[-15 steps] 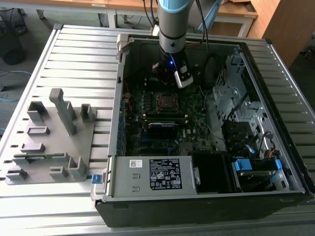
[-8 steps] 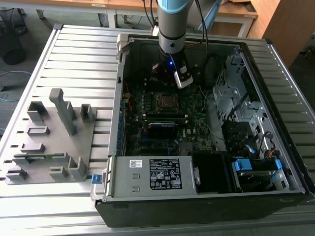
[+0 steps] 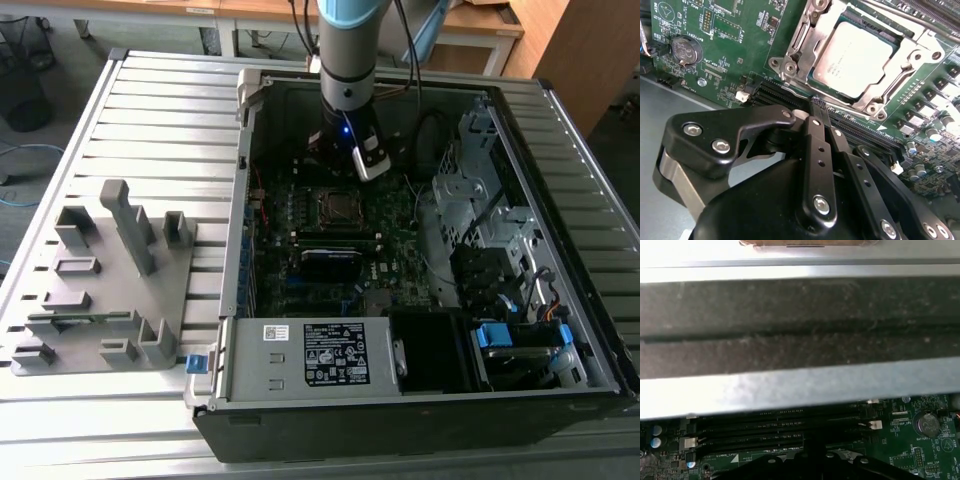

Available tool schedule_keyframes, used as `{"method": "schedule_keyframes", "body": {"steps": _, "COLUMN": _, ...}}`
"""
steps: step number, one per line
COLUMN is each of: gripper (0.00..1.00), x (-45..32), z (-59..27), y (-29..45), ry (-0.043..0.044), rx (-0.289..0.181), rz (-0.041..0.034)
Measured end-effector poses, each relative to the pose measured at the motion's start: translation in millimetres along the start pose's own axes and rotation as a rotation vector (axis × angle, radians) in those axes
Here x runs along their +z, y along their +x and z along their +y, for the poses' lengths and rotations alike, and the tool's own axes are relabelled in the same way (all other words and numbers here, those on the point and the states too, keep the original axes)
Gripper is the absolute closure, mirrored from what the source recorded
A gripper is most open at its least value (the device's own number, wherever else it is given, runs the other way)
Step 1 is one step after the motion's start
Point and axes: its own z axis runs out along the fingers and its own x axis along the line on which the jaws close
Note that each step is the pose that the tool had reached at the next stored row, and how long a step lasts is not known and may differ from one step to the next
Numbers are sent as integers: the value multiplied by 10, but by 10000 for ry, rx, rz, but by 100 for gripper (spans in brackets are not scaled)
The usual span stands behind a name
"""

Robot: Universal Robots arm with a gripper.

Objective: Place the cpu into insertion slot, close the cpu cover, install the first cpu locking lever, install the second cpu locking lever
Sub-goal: 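Install the first cpu locking lever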

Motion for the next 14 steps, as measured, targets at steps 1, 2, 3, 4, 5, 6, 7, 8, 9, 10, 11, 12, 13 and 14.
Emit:
{"method": "schedule_keyframes", "body": {"steps": 1, "gripper": 90, "x": 4, "z": -1, "y": 4, "ry": 7, "rx": -5, "rz": -16}}
{"method": "schedule_keyframes", "body": {"steps": 2, "gripper": 90, "x": 10, "z": -3, "y": 10, "ry": 11, "rx": -9, "rz": -38}}
{"method": "schedule_keyframes", "body": {"steps": 3, "gripper": 90, "x": 17, "z": -5, "y": 17, "ry": 19, "rx": -16, "rz": -68}}
{"method": "schedule_keyframes", "body": {"steps": 4, "gripper": 90, "x": 23, "z": -8, "y": 23, "ry": 26, "rx": -23, "rz": -97}}
{"method": "schedule_keyframes", "body": {"steps": 5, "gripper": 90, "x": 30, "z": -10, "y": 27, "ry": 34, "rx": -28, "rz": -122}}
{"method": "schedule_keyframes", "body": {"steps": 6, "gripper": 90, "x": 35, "z": -11, "y": 30, "ry": 37, "rx": -33, "rz": -142}}
{"method": "schedule_keyframes", "body": {"steps": 7, "gripper": 90, "x": 41, "z": -12, "y": 33, "ry": 40, "rx": -36, "rz": -159}}
{"method": "schedule_keyframes", "body": {"steps": 8, "gripper": 90, "x": 46, "z": -13, "y": 35, "ry": 45, "rx": -40, "rz": -175}}
{"method": "schedule_keyframes", "body": {"steps": 9, "gripper": 90, "x": 50, "z": -13, "y": 36, "ry": 53, "rx": -43, "rz": -187}}
{"method": "schedule_keyframes", "body": {"steps": 10, "gripper": 90, "x": 51, "z": -14, "y": 38, "ry": 58, "rx": -46, "rz": -195}}
{"method": "schedule_keyframes", "body": {"steps": 11, "gripper": 90, "x": 51, "z": -14, "y": 39, "ry": 60, "rx": -48, "rz": -198}}
{"method": "schedule_keyframes", "body": {"steps": 12, "gripper": 90, "x": 51, "z": -15, "y": 39, "ry": 59, "rx": -49, "rz": -199}}
{"method": "schedule_keyframes", "body": {"steps": 13, "gripper": 90, "x": 52, "z": -15, "y": 39, "ry": 58, "rx": -49, "rz": -201}}
{"method": "schedule_keyframes", "body": {"steps": 14, "gripper": 90, "x": 49, "z": -14, "y": 39, "ry": 60, "rx": -48, "rz": -201}}
